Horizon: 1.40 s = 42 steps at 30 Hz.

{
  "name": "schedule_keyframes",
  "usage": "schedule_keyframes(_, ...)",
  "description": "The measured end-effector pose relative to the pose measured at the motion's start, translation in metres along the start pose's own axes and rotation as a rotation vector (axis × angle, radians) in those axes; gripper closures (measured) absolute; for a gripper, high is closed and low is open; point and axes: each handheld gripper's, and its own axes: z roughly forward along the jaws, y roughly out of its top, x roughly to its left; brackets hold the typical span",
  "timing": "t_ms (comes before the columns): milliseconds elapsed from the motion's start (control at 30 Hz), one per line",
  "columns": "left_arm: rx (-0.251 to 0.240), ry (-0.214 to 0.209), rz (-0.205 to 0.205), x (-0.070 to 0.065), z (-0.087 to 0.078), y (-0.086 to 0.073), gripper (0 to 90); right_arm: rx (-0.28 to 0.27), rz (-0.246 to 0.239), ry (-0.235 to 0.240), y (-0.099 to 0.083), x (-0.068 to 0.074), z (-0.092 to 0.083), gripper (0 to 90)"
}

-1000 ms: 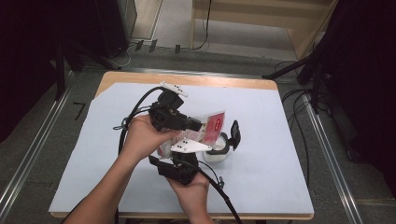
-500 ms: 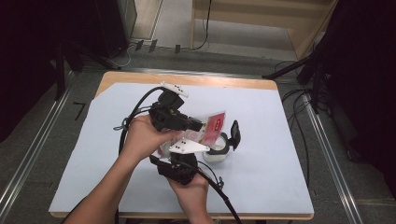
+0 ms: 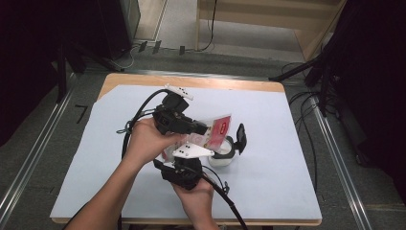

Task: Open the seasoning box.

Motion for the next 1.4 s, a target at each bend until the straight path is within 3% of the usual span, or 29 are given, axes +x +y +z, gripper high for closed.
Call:
schedule_keyframes(367, 0.001, -0.004, 0.002, -0.0006, 0.0004, -0.0001, 81.9, -0.001, -0.003, -0.002, -0.0006, 0.0001, -0.0003, 63.5)
schedule_keyframes(700, 0.001, -0.003, 0.006, -0.0010, 0.0005, -0.0001, 82.3, 0.005, -0.038, -0.017, -0.0014, 0.0010, 0.0003, 63.4)
schedule_keyframes(1400, -0.009, 0.002, 0.016, -0.0018, -0.0001, 0.0006, 82.0, 0.003, -0.026, -0.012, 0.0008, 0.0021, -0.0001, 63.7)
